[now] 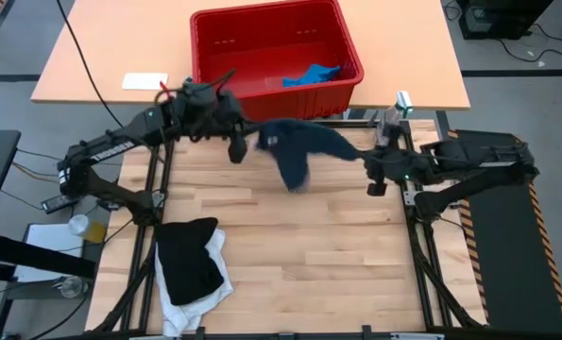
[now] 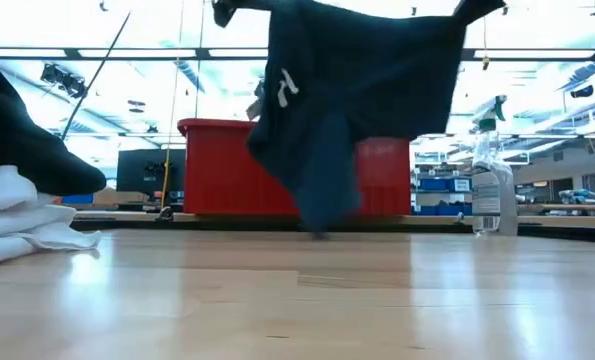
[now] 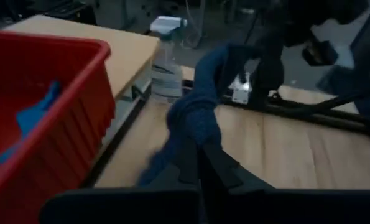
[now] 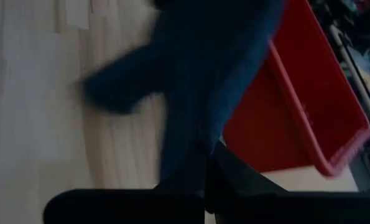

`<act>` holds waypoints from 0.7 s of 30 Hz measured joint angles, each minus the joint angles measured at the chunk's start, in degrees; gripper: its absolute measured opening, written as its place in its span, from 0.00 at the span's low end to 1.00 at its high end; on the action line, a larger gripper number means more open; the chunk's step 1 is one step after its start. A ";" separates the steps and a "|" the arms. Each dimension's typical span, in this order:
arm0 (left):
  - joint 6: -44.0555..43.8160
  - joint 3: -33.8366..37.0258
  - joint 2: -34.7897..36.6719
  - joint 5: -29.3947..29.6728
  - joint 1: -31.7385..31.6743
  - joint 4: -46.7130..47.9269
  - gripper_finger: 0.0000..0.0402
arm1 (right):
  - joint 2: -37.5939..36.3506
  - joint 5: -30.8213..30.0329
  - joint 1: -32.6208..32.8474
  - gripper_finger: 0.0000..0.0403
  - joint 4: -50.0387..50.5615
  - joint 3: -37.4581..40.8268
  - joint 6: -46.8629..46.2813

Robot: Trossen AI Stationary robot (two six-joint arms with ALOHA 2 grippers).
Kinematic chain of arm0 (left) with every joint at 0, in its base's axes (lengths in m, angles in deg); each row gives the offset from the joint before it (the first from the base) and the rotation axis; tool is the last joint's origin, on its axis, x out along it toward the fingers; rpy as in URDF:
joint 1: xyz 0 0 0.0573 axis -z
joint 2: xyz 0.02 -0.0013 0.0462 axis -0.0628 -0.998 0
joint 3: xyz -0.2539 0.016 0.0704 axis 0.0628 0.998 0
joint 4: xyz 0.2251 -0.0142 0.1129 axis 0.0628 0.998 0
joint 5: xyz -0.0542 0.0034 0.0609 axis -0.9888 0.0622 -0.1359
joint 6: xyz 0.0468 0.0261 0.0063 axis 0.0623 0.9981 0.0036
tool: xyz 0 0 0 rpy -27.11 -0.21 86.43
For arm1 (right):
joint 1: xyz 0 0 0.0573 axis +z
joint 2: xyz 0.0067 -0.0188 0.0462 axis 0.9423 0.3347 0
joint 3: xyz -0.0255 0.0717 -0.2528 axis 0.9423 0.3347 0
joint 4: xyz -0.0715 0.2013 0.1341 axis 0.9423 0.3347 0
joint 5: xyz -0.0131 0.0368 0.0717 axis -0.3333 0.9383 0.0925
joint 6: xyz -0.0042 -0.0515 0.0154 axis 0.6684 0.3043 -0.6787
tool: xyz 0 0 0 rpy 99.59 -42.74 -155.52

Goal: Fold Laundry from Bin
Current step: Fold the dark blue shorts

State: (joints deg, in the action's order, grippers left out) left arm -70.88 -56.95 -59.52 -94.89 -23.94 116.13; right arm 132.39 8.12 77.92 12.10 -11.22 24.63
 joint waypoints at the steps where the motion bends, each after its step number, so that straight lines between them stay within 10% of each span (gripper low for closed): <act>1: 0.62 -1.59 -0.82 -0.01 -0.31 1.79 0.00 | 0.48 1.10 -0.71 0.02 -1.24 0.00 1.08; 9: -2.96 4.03 -4.18 -0.57 8.20 16.31 0.00 | 6.30 21.38 -1.19 0.02 -1.59 2.11 -2.78; 21: -22.30 26.49 -3.42 -0.86 30.53 1.30 0.00 | 14.36 40.46 9.22 0.03 -8.85 12.55 -13.17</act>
State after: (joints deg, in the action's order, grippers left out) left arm -93.17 -30.46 -62.94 -95.75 6.59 117.43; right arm 146.75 48.58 87.14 3.25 1.33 11.46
